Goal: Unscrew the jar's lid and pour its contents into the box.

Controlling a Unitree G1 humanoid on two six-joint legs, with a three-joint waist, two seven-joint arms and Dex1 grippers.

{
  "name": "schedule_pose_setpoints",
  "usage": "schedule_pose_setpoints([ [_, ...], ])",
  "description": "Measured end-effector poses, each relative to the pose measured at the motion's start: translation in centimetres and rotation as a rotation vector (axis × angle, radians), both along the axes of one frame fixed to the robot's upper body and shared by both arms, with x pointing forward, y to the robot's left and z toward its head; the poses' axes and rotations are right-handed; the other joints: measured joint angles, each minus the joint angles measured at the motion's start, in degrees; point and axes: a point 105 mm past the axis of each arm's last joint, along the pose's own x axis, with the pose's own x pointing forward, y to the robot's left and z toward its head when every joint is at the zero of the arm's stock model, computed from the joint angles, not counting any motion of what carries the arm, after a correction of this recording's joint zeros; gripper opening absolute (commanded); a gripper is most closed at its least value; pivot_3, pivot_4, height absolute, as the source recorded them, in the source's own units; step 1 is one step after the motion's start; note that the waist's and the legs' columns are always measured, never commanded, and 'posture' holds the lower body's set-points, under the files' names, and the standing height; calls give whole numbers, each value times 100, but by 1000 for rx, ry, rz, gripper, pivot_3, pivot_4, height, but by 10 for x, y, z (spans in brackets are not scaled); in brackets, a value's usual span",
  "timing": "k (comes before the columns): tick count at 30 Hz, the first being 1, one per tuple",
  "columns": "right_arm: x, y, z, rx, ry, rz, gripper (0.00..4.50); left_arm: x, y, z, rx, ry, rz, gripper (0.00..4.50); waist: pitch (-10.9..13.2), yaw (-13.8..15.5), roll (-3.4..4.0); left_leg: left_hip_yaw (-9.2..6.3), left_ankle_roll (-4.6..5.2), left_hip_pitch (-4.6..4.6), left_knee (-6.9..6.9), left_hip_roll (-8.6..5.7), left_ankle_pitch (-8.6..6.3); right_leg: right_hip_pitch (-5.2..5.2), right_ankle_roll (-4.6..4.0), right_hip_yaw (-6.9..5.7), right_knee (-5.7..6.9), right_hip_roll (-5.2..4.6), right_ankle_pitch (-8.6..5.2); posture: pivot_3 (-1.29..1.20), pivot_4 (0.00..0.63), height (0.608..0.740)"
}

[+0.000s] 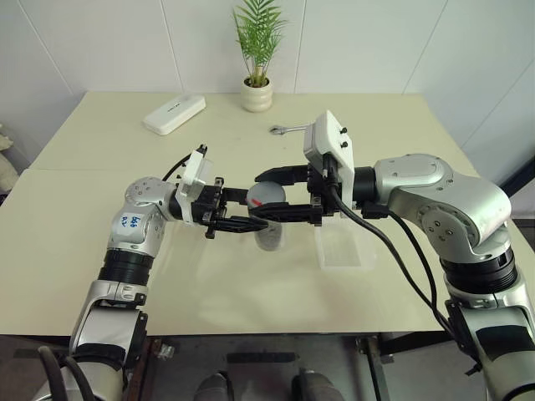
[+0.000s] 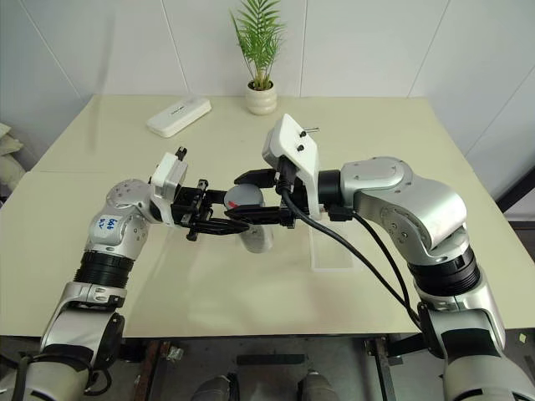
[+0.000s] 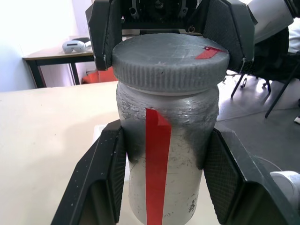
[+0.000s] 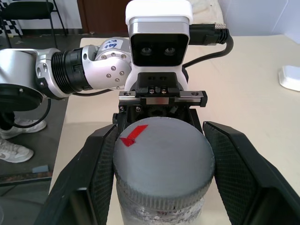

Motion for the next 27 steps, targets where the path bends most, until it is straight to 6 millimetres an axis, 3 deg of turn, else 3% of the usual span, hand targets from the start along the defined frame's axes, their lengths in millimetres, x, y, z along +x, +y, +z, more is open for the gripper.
schedule_pose_setpoints([
  [27,-3,-1,-5,125,-1,-141,2553,-1,0,2,-18,19,68,1964,0,-4,0,-1,0,-1,0,0,0,-1,0,0,2,0,0,0,150,740],
])
